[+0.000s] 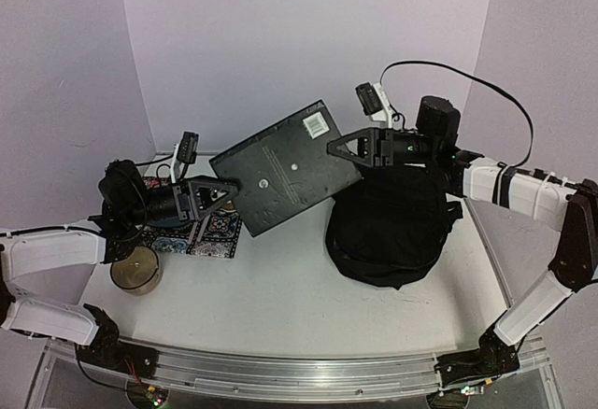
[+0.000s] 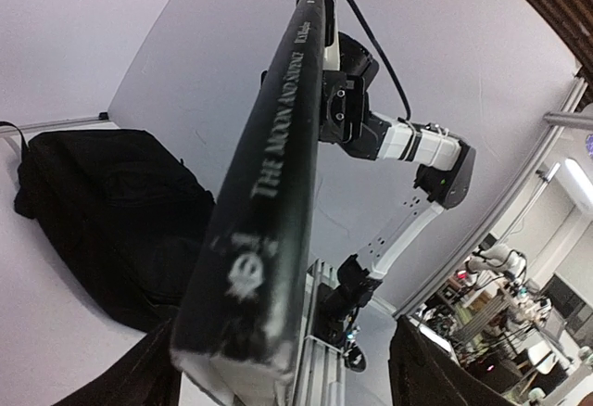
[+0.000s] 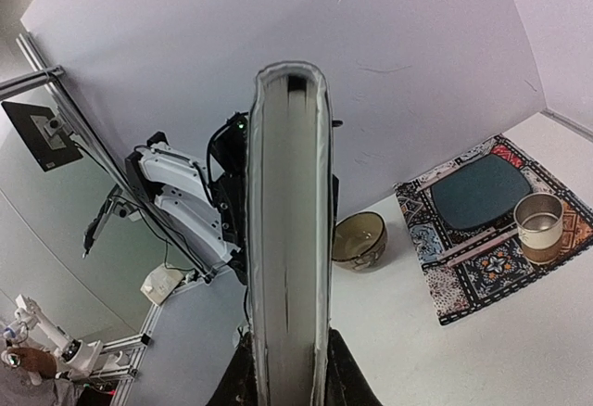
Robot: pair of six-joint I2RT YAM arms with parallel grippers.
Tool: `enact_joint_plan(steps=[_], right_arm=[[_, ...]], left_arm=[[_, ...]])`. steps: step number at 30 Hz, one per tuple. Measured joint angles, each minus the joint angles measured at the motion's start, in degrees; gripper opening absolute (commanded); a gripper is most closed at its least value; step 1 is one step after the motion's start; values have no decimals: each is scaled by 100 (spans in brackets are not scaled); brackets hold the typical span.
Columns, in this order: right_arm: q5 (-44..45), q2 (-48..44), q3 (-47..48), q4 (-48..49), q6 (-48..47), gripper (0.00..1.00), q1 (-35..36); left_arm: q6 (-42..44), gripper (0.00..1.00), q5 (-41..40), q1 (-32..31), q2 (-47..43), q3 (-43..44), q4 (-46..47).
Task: Pack the student bag
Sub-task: Pass from the right arm to the left
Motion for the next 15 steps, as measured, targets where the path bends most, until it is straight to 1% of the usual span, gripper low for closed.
enact_joint_plan(steps=[5, 8, 11, 13, 15], right_arm=[[28, 0, -69, 630, 474, 0, 0], [49, 2, -95, 864, 653, 0, 0], [98, 8, -165, 1003, 761, 0, 0], [129, 23, -217, 1040, 812, 0, 0], [142, 39, -272, 1128, 898, 0, 0]], left_arm=[[-373, 57, 214, -29, 297, 0, 590], [-594, 45, 266, -84, 452, 2, 978], [-774, 29, 301, -154, 594, 15, 1322], [-874, 14, 302, -177, 669, 37, 1436], [-891, 2, 293, -168, 746, 42, 1491]])
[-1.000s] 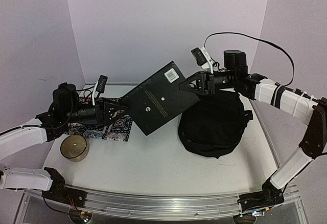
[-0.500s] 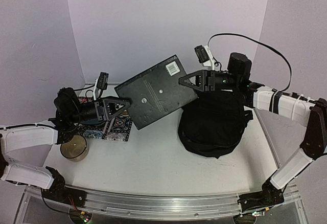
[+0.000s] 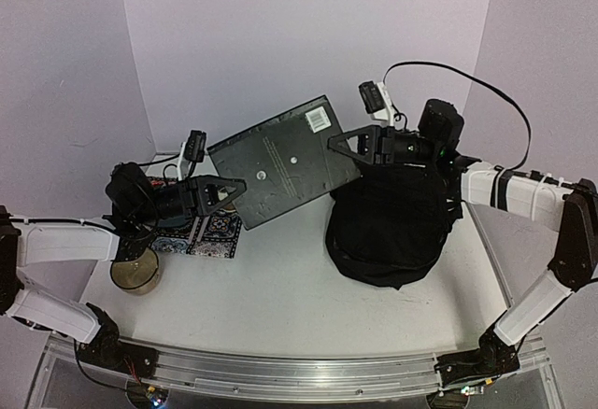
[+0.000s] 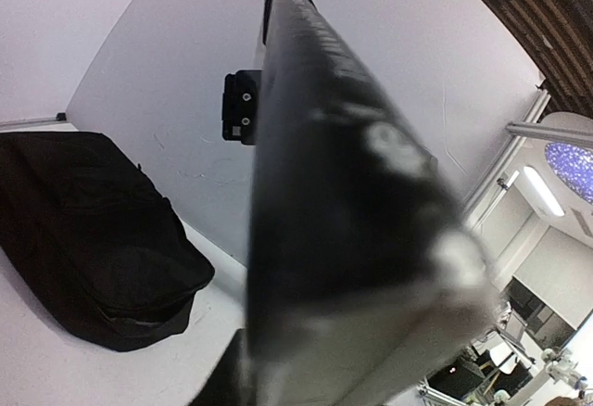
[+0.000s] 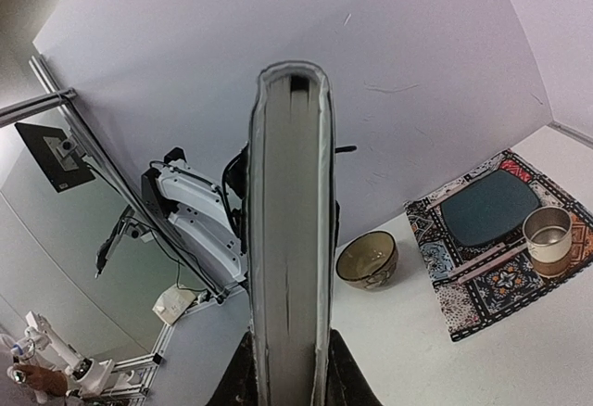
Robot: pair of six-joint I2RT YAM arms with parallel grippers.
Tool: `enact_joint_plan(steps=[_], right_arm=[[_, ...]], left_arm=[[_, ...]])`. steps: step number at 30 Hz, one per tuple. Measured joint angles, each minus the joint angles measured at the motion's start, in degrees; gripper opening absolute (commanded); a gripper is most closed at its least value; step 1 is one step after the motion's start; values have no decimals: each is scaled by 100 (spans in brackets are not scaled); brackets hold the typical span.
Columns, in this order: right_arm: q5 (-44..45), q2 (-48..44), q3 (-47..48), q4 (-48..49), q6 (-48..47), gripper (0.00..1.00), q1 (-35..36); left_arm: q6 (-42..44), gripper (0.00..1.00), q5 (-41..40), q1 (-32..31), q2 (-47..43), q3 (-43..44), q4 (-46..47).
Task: Pack the student bag
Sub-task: Pass from the right arm to the left, then open the largest pocket of the student bag.
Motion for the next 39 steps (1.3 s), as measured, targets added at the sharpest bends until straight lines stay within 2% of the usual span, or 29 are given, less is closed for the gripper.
enact_joint_plan(steps=[3, 6, 9, 12, 17, 23, 28, 33, 39], right_arm=[[37, 35, -30, 19, 48, 4, -7], [116, 37, -14, -355, -296, 19, -17], [439, -10, 156, -1370, -1047, 35, -13], [1118, -118, 212, -2479, -1986, 49, 15], [2192, -227, 298, -4254, -3188, 62, 17], [3689, -372, 402, -6086, -4229, 71, 77], [5216, -465, 453, -7276, -4816, 73, 580], [6411, -465, 461, -8039, -5136, 74, 1110], [7427, -450, 447, -8663, -5293, 75, 1299]], left_arm=[[10, 0, -38, 19, 87, 0, 31], [24, 0, -54, 48, 140, -11, 11], [23, 0, -59, 118, 230, -68, -21], [-40, 0, -139, 191, 338, -117, -100], [-230, 0, -395, 493, 532, -281, -165], [-573, 0, -640, 969, 681, -541, -325], [-799, 0, -678, 1134, 798, -546, -481], [-884, 0, -634, 1167, 811, -546, -481], [-873, 0, -595, 1171, 811, -546, -592]])
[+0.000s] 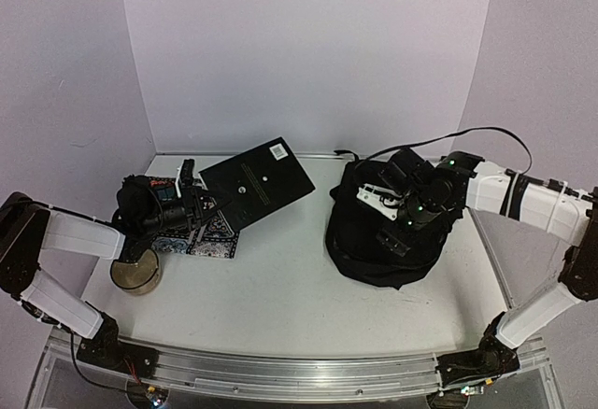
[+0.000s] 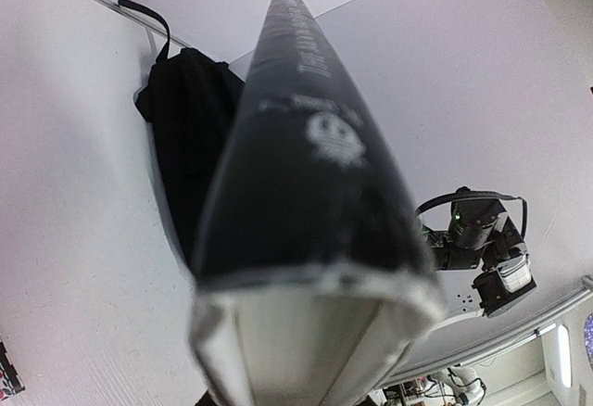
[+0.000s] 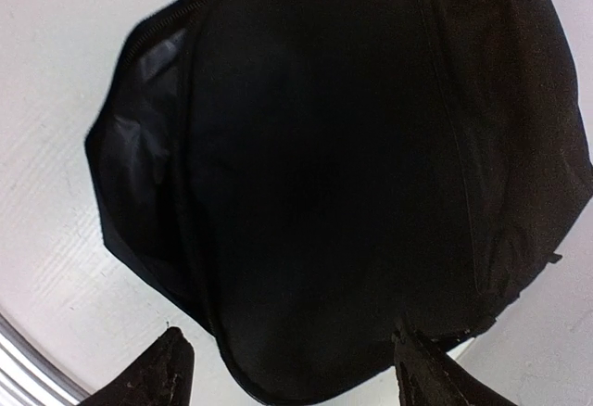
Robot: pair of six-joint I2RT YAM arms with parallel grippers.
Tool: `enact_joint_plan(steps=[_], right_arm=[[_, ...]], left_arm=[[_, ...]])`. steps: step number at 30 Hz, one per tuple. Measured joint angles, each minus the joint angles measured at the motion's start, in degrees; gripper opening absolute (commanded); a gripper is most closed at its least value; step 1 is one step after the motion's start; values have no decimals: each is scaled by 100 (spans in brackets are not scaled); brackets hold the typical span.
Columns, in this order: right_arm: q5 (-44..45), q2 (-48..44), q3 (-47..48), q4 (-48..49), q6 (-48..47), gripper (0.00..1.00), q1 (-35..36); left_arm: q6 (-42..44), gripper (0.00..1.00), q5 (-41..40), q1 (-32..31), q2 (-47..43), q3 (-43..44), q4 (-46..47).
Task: Pack the student bag
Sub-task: Open the largest pocket of the student bag.
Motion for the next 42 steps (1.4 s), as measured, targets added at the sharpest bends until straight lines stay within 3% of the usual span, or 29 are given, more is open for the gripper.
enact_joint_plan(steps=[6, 15, 19, 24, 28, 37, 42], right_arm=[[280, 96, -312, -322, -41, 82, 268], [1125, 680, -716, -275, 56, 80, 351], [1698, 757, -727, -61, 28, 64, 351], [2069, 756, -617, 164, -106, 20, 365], [2235, 756, -250, 272, -155, 0, 365], [2229, 749, 715, 392, -205, 0, 353], [2214, 749, 1267, 526, -185, 0, 351]], left_arm=[[11, 0, 18, 0, 15, 0, -213], [20, 0, 136, 7, 15, 0, -230], [18, 0, 157, 7, 15, 0, -232], [17, 0, 161, 7, -26, 0, -279], [29, 0, 199, 7, -109, -17, -373], [399, 0, 245, -20, -438, -219, -583], [1392, 0, -269, -417, -1098, -198, -1502]])
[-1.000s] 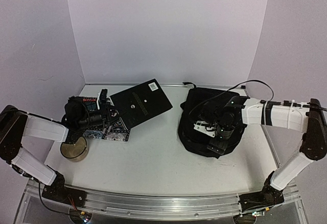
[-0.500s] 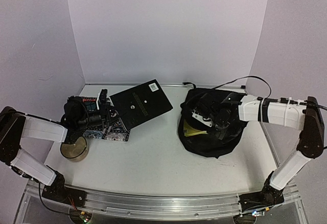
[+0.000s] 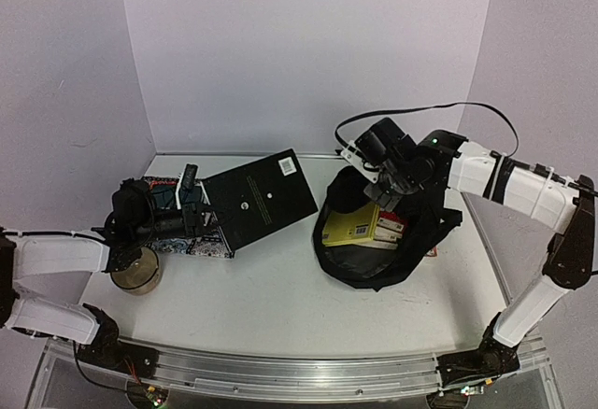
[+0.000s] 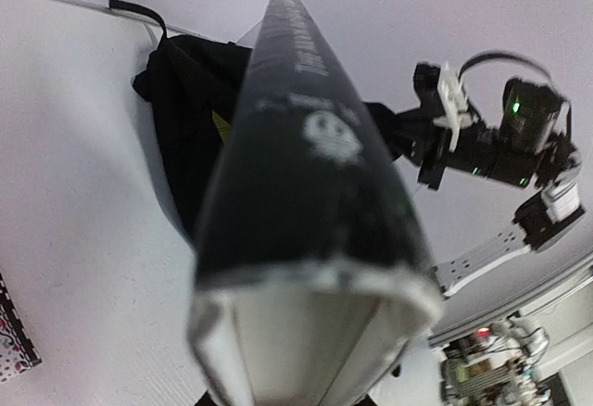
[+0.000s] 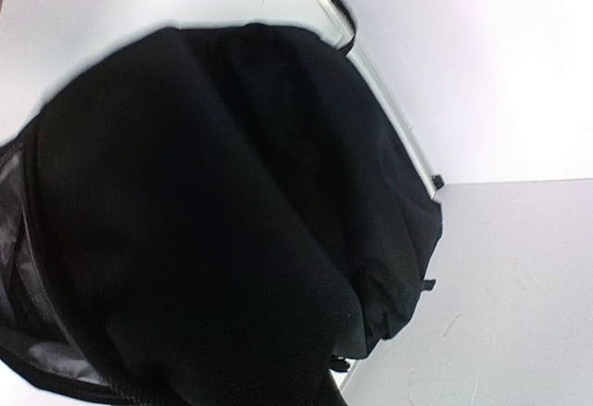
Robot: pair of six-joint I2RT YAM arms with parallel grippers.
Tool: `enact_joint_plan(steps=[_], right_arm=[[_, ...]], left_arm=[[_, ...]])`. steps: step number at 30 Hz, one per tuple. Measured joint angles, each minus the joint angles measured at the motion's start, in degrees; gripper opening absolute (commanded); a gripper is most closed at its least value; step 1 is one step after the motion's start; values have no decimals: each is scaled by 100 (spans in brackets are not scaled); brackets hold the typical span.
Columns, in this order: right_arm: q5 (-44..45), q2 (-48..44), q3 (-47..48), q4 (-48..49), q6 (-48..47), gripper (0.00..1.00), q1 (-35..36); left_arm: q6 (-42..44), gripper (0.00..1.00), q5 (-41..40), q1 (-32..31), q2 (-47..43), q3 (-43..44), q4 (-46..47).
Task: Pack the student bag
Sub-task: Open the largest pocket of the student bag, then place the book in the largest pocket of the bag.
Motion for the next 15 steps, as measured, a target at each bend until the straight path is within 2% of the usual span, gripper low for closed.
enact_joint_plan(steps=[6, 11, 15], right_arm=[[-5, 62, 698, 106, 111, 0, -2], [-154, 264, 1116, 182, 324, 0, -2], [-341, 364, 1264, 279, 518, 0, -2]], left_arm=[[1394, 0, -767, -695, -982, 19, -1192], [2432, 0, -1716, -1128, -1579, 19, -1885], [3255, 0, -2632, -1889, -1738, 19, -2147]])
